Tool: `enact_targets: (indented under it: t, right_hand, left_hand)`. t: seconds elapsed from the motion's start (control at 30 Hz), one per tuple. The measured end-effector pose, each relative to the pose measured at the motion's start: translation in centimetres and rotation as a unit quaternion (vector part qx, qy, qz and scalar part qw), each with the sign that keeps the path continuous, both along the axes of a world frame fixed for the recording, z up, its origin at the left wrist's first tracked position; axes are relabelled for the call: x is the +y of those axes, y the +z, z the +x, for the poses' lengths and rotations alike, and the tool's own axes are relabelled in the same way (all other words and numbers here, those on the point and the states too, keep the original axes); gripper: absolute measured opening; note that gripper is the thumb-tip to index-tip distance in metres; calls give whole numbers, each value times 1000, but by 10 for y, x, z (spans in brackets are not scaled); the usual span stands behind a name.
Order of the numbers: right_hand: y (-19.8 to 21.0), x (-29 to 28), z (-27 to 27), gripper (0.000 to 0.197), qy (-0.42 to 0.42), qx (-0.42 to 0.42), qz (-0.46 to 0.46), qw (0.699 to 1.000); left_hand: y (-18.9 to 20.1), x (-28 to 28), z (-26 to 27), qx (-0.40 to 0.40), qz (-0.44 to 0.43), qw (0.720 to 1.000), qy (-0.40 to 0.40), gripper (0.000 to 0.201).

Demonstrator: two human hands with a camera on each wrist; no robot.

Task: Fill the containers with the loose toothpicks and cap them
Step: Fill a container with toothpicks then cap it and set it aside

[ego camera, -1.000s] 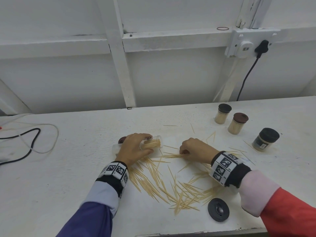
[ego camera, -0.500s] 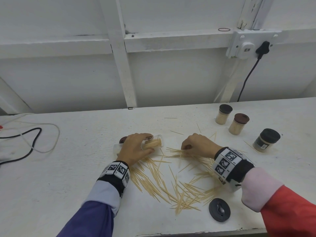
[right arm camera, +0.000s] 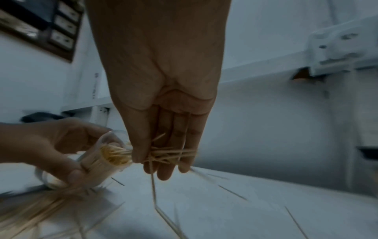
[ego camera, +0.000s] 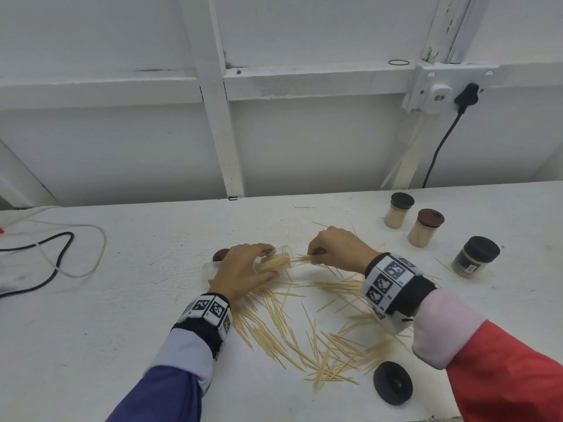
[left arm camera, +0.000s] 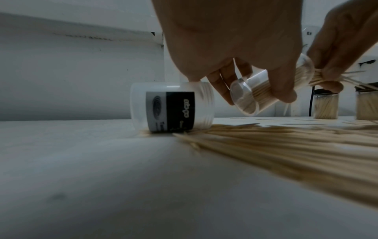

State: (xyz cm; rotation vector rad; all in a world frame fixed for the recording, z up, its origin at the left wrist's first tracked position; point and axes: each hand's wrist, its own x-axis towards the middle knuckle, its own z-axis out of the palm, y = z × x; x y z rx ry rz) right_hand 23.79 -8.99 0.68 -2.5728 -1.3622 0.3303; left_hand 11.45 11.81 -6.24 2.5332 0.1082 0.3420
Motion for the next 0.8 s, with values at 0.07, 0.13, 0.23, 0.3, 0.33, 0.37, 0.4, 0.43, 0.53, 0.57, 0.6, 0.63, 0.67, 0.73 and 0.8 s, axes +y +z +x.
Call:
enact_targets:
  t: [0.07,0.13,0.23,0.3,0.33,0.37,0.4,0.43,0.53,0.57,0.6,0.63,0.67,0.73,0.8]
  right_hand:
    - [5,12,-4,15,15,-48,-8,999]
    - [8,22,-7,17,26,-83,-10,996]
    - [12,32,-7,17,26,-93,-7,995]
    - [14,33,-4,16,18,-82,3,996]
    - [15,33,-2,16,14,-76,10,997]
    - [16,33,1,17,10,-70,14,997]
    - [16,32,3,17,4,-63,19,998]
    - [16,30,5,17,-1,-55,23,998]
    - [13,29,6,15,-5,-14,45,999]
    - [10,29,5,14,1,8,51,999]
    - [8,30,5,14,9,28,57,998]
    - [5,30,4,14,16,44,59,997]
    - [3,29,4,14,20,56,61,996]
    - [0,28,4,15,10,86,83,993]
    - [1,26,4,17,-19,131,122,984]
  left_hand:
    - [1,-1,0,-1,0,1000,3,55]
    - [2,-3,-2,-3,2,1000,11,56]
    - [4,-4,-3,-5,-1,1000,21,56]
    - [5,-5,-3,0,-3,1000,25,57]
    - [5,-5,-3,4,-3,1000,28,57]
    - [6,-6,-2,7,-3,999,31,58]
    - [6,-6,-2,8,-4,999,34,58]
    - [7,-6,-2,8,-4,999,36,58]
    - [8,-6,-2,9,-7,999,38,58]
    - [8,-6,-2,9,-8,999,39,58]
    - [8,-6,-2,10,-9,999,40,59]
    - [8,-7,-3,10,-10,999,41,59]
    - [8,-7,-3,11,-11,999,41,59]
    - [9,-7,-3,10,-13,999,42,59]
    - [9,-7,-3,13,-9,999,39,60]
